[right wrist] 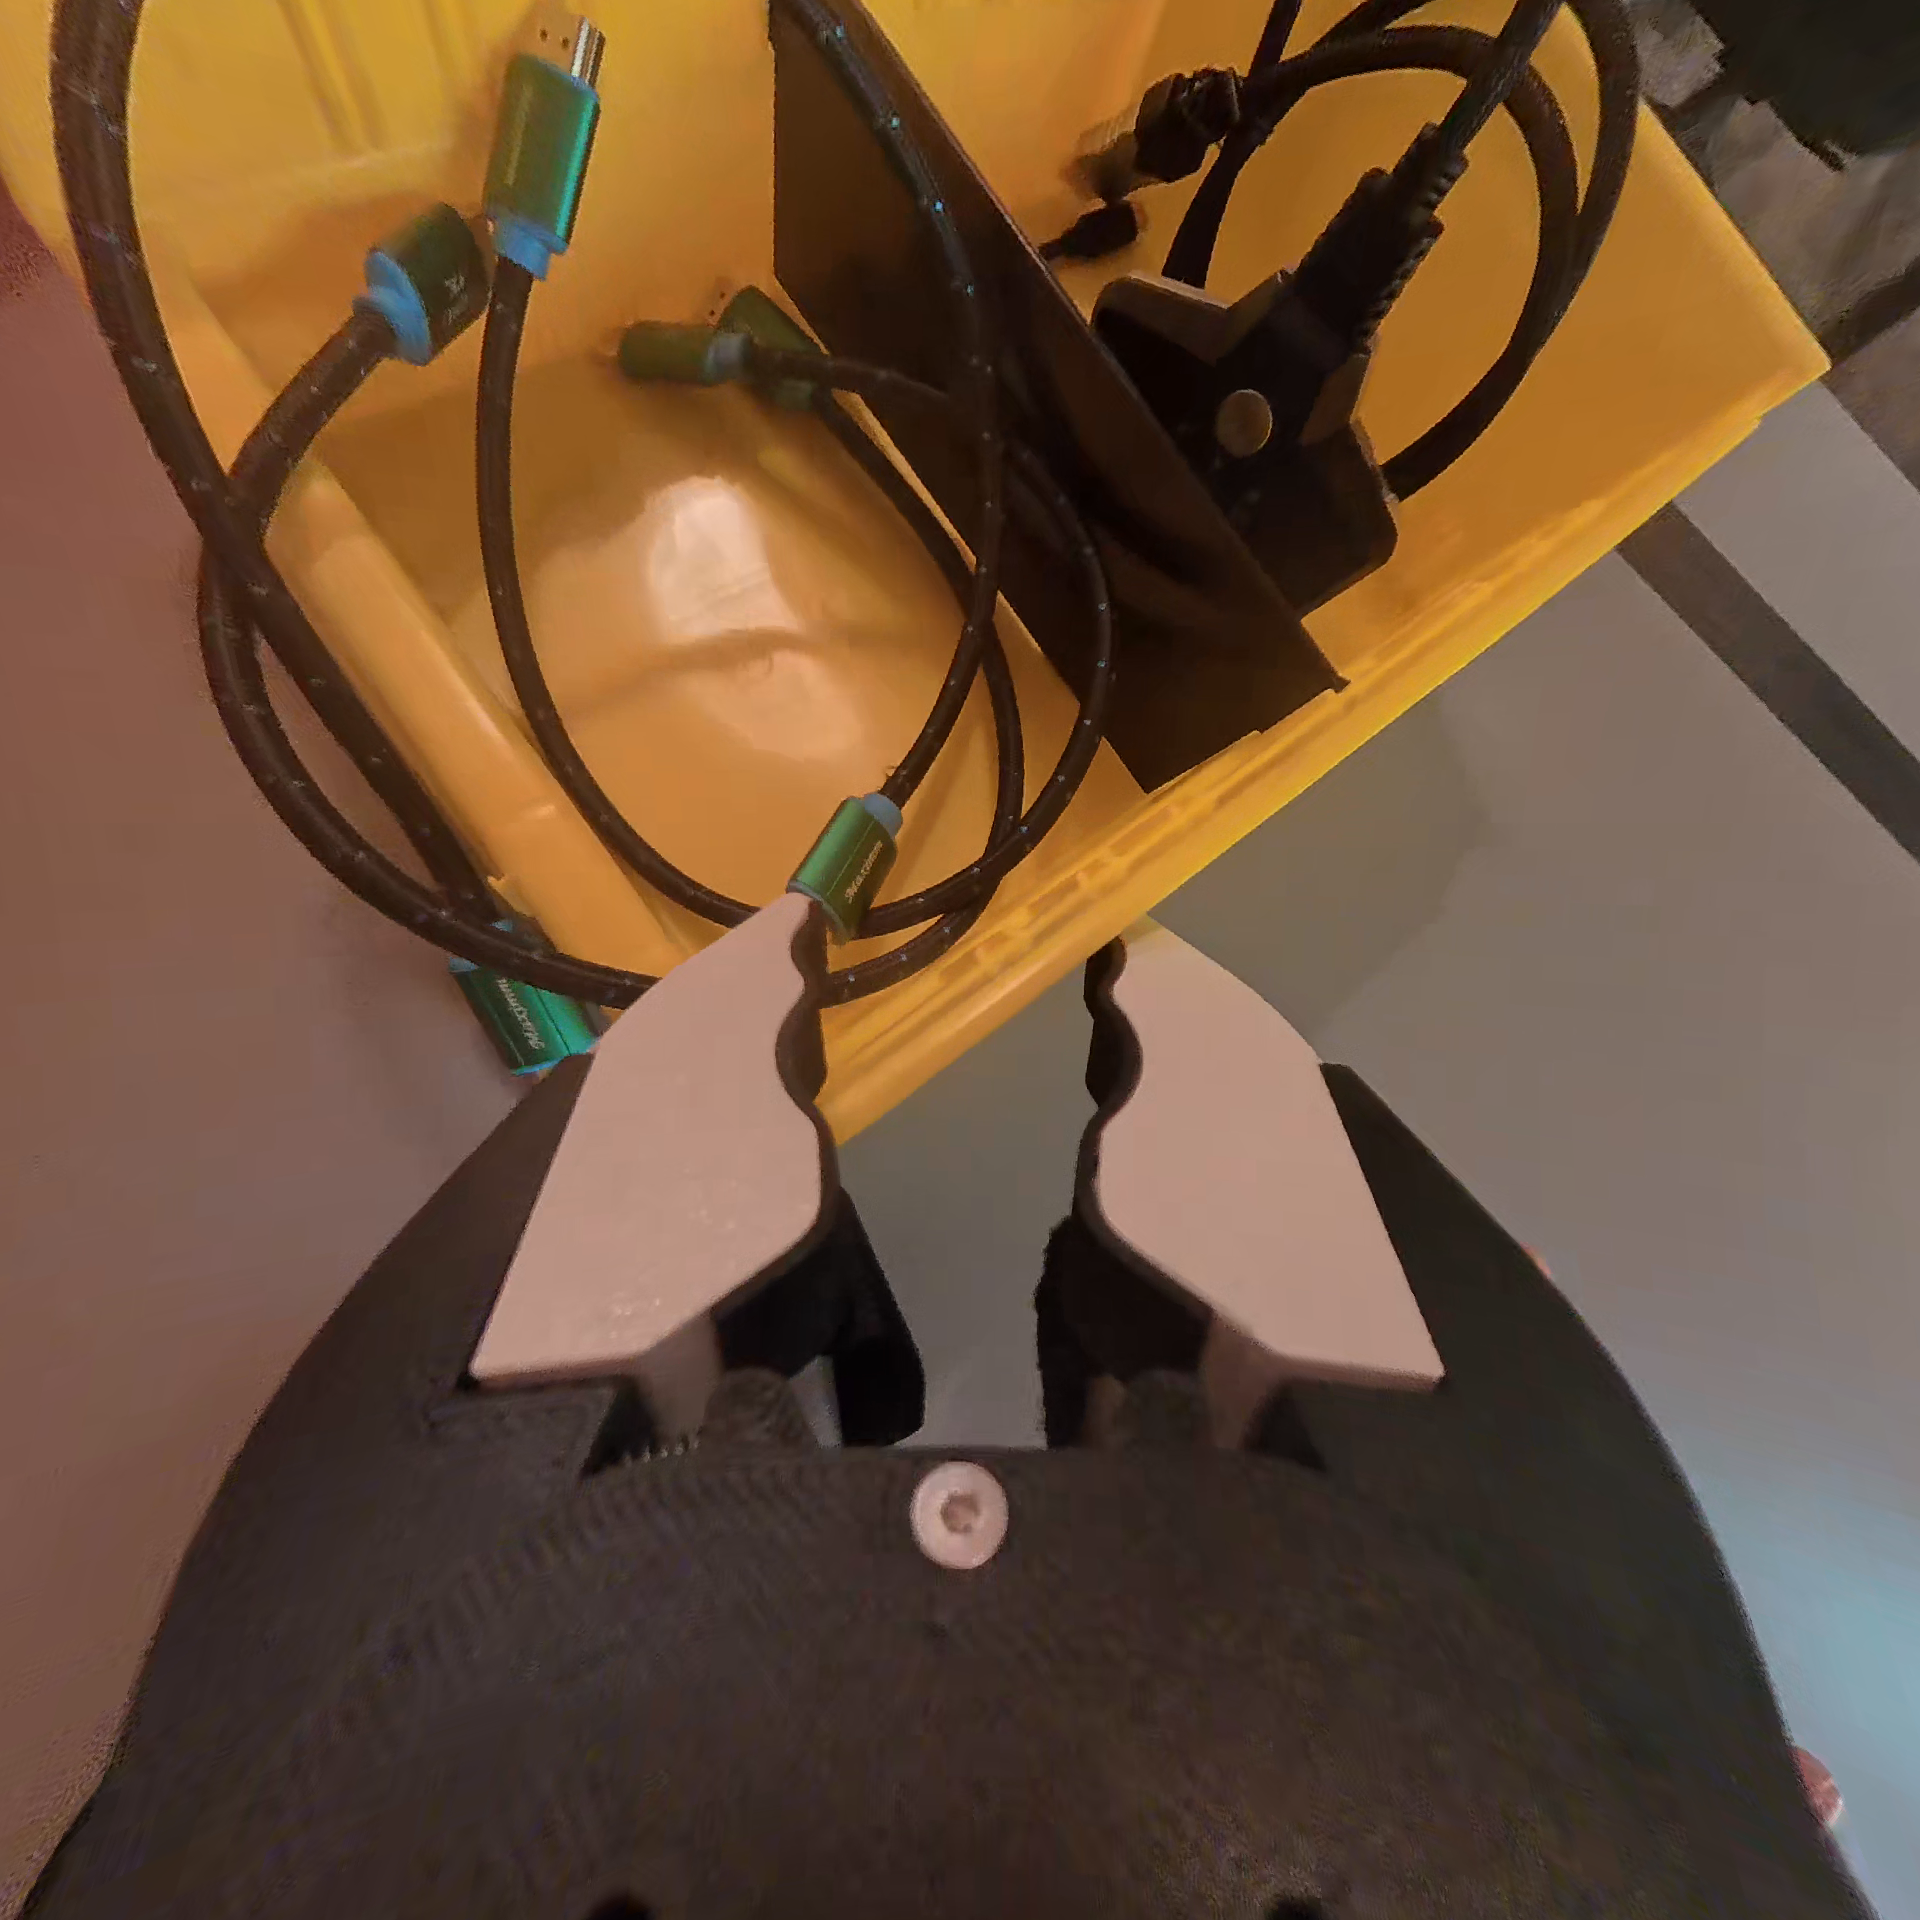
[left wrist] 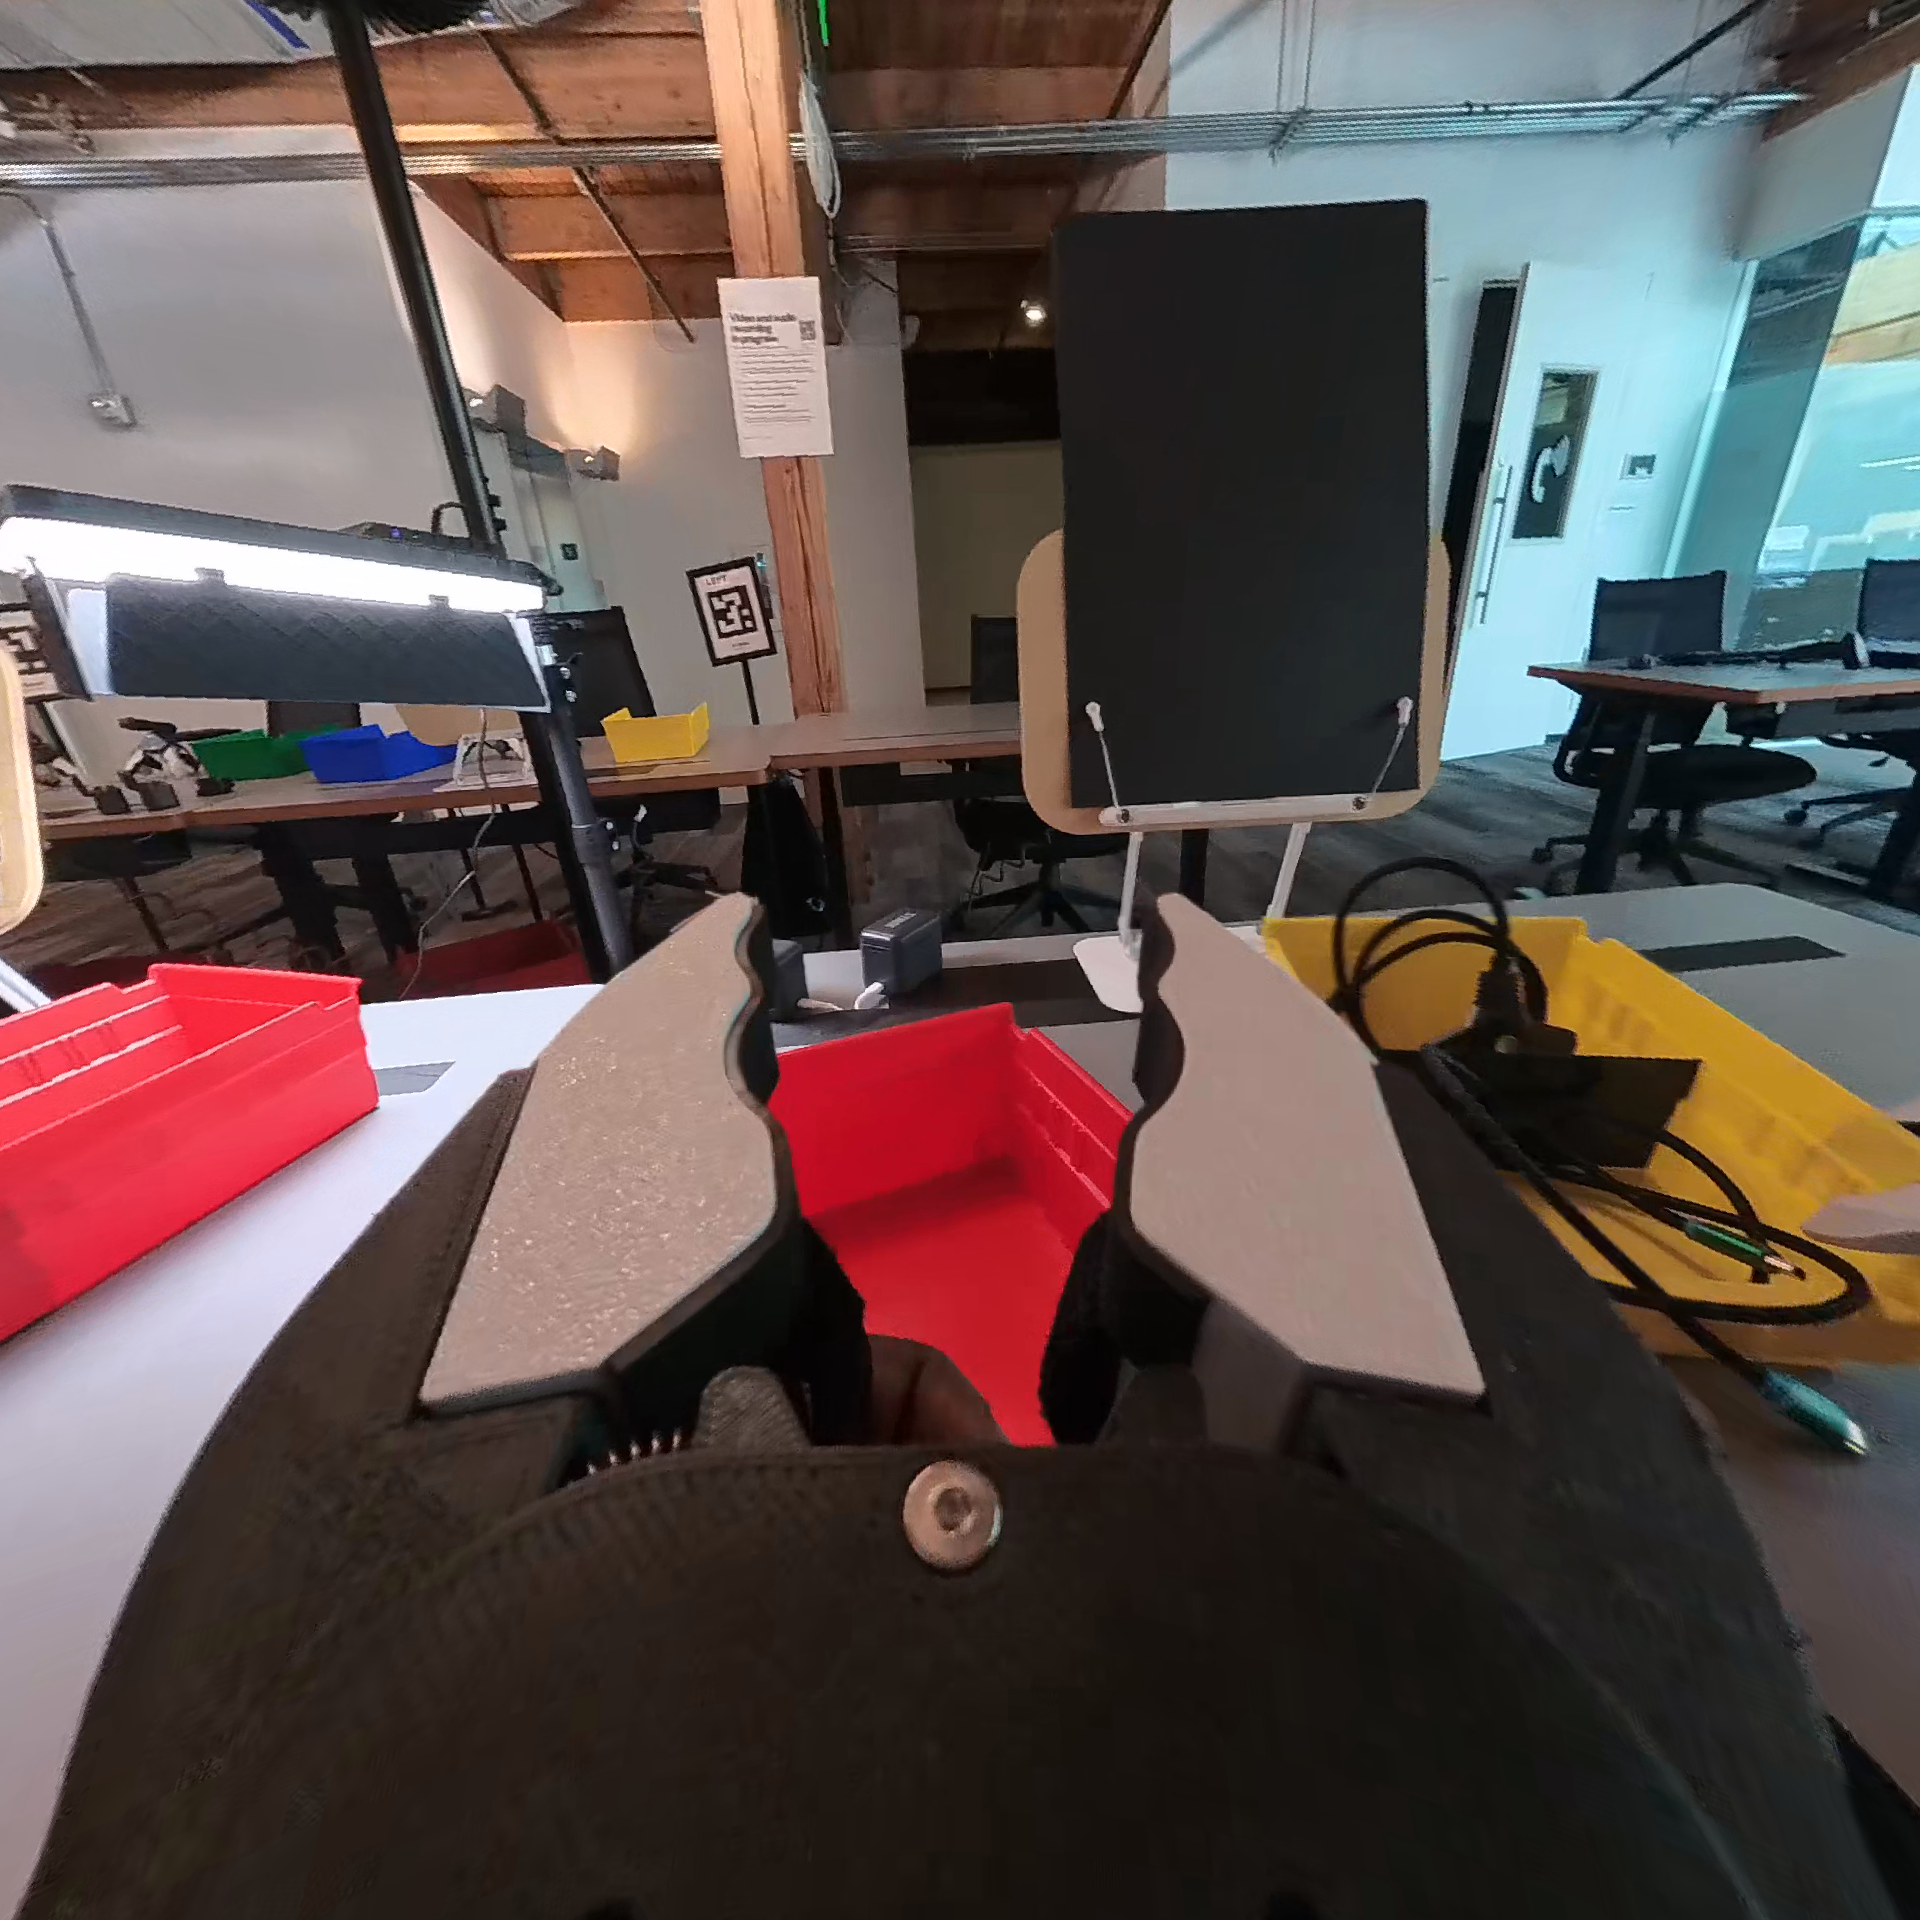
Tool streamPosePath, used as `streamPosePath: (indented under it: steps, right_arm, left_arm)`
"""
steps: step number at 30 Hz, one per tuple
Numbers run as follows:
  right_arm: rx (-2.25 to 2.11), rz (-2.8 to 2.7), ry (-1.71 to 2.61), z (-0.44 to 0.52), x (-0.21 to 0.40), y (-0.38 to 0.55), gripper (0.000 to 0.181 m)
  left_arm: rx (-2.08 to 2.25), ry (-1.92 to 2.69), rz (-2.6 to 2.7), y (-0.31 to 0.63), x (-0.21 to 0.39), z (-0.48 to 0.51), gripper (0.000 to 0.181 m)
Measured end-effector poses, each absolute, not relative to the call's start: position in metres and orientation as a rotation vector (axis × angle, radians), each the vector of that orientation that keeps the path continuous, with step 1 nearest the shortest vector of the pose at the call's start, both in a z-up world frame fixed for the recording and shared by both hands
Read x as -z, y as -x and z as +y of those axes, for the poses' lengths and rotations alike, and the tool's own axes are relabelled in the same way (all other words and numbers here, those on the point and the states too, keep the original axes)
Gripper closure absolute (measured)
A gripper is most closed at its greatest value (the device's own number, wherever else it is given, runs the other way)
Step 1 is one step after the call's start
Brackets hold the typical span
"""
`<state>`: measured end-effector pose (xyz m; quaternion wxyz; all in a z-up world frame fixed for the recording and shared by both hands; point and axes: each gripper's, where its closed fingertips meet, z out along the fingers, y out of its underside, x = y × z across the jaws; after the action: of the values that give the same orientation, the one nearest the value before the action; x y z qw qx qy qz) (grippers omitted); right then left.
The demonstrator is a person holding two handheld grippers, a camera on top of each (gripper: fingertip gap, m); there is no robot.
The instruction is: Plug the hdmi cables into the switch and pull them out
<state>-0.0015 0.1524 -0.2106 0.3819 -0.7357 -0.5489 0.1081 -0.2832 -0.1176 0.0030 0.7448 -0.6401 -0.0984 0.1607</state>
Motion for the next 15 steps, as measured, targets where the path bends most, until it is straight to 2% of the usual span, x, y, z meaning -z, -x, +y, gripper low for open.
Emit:
streamPosePath:
  steps: [7,15]
  right_arm:
    - [-0.037,-1.606,1.709,0.149,0.214,0.042,0.131]
    - [-0.189,-1.64,1.563,0.149,0.214,0.102,0.134]
  left_arm:
    - [-0.385,1.442,-0.154,0.268,-0.001,-0.116,0.115]
    - [-0.361,1.429,-0.076,0.249,-0.006,-0.111,0.115]
